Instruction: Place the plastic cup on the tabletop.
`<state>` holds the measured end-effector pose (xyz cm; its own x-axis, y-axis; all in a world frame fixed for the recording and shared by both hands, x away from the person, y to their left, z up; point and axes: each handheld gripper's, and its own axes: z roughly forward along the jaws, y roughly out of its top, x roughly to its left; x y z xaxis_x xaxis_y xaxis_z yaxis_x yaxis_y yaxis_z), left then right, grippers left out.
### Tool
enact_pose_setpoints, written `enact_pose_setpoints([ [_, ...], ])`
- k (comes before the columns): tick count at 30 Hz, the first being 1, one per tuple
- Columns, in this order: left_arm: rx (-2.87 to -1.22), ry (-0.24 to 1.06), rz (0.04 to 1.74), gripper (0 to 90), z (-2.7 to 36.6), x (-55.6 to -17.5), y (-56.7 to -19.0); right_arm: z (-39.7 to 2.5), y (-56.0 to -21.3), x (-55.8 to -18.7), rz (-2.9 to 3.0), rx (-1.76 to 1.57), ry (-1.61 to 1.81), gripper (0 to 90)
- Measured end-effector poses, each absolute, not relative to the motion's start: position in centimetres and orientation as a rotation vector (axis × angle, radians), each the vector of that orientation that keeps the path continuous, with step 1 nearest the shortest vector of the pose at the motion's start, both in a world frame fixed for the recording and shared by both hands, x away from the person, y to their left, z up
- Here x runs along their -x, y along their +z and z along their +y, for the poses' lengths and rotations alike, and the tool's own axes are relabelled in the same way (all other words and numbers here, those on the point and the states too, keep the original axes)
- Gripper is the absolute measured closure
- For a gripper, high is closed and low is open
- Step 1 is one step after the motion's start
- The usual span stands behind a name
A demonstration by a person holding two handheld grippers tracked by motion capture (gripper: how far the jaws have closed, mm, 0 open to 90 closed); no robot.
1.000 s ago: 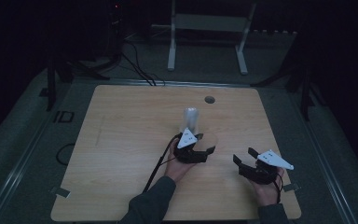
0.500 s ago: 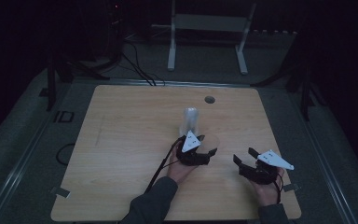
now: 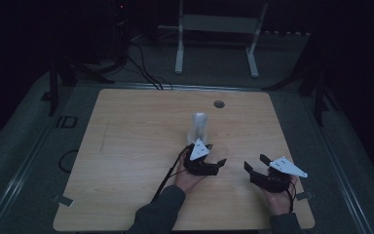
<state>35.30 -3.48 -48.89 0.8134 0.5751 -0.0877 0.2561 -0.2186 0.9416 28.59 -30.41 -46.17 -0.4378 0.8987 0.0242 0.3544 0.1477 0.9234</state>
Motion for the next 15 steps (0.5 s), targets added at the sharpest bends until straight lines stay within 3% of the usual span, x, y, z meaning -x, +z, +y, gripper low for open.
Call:
enact_pose_setpoints([
  [6,-1.834,0.302,0.651,17.4,-3.1,-35.2,-49.1,-30.4,-46.2,-28.6,1.880,-1.197,1.268,27.9],
  [15,-1.809,0.293,0.692,17.0,-2.1,-34.7,-49.3,-30.3,-46.3,-28.7,1.890,-1.198,1.263,27.8],
])
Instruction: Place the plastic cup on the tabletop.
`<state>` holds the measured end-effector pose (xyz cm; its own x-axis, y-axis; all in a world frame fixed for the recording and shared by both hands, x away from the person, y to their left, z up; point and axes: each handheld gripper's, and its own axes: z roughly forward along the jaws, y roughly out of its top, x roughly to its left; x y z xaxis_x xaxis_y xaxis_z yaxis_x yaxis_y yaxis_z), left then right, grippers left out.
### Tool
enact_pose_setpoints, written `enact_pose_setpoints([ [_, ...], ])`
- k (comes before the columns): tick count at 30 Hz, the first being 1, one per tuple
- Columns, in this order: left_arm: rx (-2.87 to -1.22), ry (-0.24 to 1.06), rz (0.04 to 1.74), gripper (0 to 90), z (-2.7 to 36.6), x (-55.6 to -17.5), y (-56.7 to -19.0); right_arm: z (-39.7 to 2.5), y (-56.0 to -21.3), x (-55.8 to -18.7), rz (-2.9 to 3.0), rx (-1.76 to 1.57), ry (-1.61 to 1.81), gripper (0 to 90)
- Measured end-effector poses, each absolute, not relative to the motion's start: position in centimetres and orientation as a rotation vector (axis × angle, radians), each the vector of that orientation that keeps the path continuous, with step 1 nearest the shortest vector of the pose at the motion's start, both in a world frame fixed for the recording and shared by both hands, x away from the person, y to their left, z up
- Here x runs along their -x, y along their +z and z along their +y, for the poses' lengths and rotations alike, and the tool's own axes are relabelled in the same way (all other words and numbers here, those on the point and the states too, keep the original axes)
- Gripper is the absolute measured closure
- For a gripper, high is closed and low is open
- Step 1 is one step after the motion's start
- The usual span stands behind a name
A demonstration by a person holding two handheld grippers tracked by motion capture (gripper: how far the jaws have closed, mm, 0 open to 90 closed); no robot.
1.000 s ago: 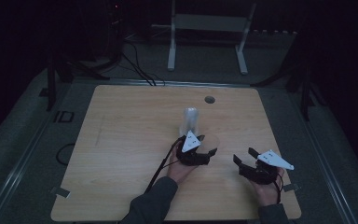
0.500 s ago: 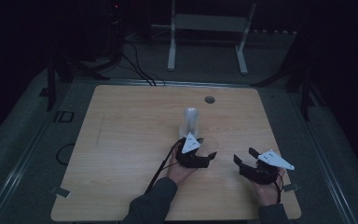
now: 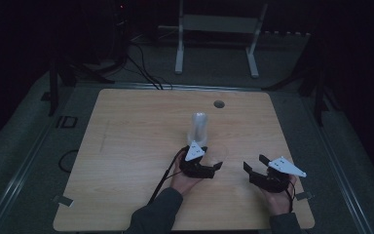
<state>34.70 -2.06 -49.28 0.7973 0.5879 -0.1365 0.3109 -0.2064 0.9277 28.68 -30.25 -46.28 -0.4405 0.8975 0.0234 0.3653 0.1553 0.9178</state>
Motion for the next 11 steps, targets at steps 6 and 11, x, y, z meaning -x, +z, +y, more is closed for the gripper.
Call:
enact_pose_setpoints([
  [6,-1.819,0.278,0.681,17.0,-1.78,-34.33,-49.40,-30.24,-46.28,-28.69,1.893,-1.202,1.261,27.7],
  [11,-1.820,0.261,0.683,17.0,-1.24,-33.90,-49.48,-30.24,-46.28,-28.74,1.896,-1.202,1.261,26.9],
])
